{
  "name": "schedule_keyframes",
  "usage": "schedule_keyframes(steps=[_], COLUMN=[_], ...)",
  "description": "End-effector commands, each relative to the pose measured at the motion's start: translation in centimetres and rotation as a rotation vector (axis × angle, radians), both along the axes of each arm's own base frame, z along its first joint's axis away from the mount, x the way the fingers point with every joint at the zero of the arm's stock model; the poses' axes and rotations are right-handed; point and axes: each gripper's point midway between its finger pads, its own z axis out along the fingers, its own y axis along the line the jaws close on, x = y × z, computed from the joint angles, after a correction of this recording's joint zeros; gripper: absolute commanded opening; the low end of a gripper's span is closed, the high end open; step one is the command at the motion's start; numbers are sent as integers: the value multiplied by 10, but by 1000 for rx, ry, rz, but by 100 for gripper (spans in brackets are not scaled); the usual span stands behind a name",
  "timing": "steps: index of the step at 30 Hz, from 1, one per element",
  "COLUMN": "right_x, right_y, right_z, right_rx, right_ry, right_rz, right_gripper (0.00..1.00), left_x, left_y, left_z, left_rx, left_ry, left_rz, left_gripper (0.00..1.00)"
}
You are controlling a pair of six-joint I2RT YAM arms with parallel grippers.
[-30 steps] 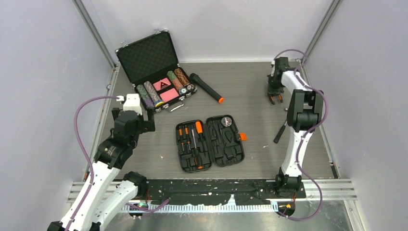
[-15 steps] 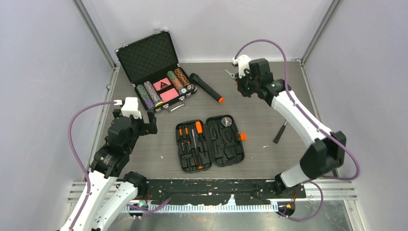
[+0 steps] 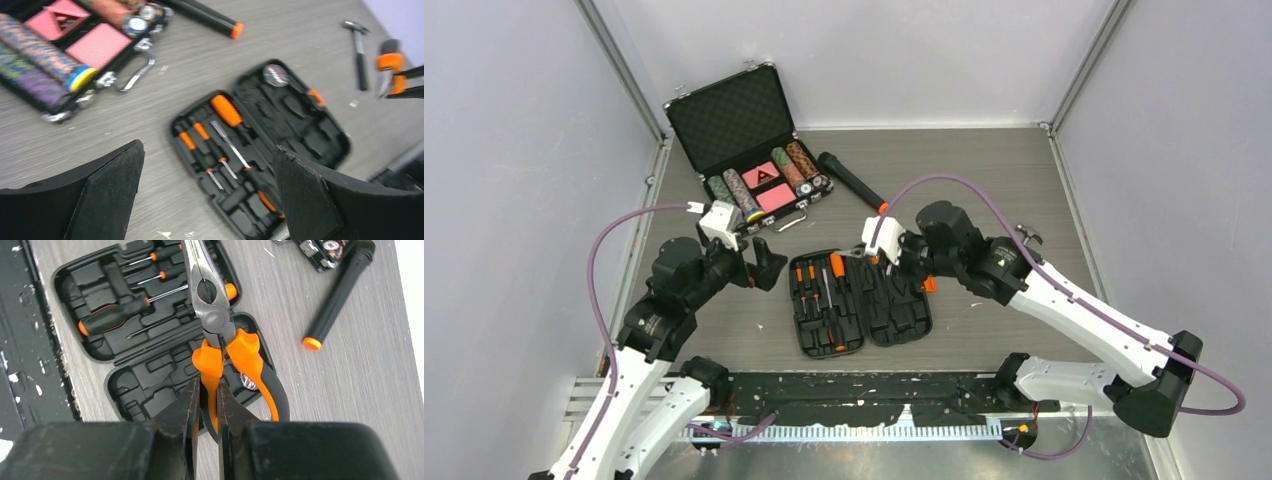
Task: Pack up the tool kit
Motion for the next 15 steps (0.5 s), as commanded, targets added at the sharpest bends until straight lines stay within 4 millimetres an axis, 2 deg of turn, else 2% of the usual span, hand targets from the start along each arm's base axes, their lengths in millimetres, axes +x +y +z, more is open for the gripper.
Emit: schedule_keyframes(steps=[1, 4, 7, 11, 15], right_x=[-21, -24, -28, -30, -32], right_y=[2, -3, -6, -6, -2], right_z=[8, 0, -9, -14, -12], right_rx=[-48, -136, -208, -253, -262], right_ry=[-91, -138, -159, -174, -196], right_rz=[117, 130, 138, 150, 175], right_gripper=[5, 6, 5, 5, 5], left_x=[-27, -45, -54, -56, -53], left_y=[-49, -69, -84, -101, -119], left_z=[36, 39, 39, 34, 24], left_rx=[-164, -253, -306, -296, -296], left_ry=[16, 110, 197, 234, 296], left_rz=[-278, -393, -454, -491, -520], left_gripper=[99, 98, 96, 96, 93])
